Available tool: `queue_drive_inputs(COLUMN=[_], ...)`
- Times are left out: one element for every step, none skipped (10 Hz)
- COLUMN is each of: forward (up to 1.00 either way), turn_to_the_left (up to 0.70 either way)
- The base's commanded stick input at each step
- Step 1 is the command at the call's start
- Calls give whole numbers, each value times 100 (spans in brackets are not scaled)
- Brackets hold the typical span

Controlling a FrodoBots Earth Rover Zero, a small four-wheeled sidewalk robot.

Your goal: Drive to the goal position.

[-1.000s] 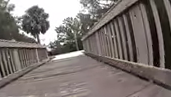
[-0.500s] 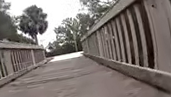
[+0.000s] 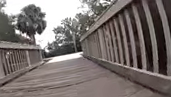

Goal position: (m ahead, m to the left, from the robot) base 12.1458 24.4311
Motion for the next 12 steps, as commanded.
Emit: queue_drive_inputs(forward=[85, 85, 85, 85, 85, 85, 85, 85, 85, 85, 85, 85], turn_to_the_left=[0, 0, 0, 0, 0, 0, 0, 0, 0, 0, 0, 0])
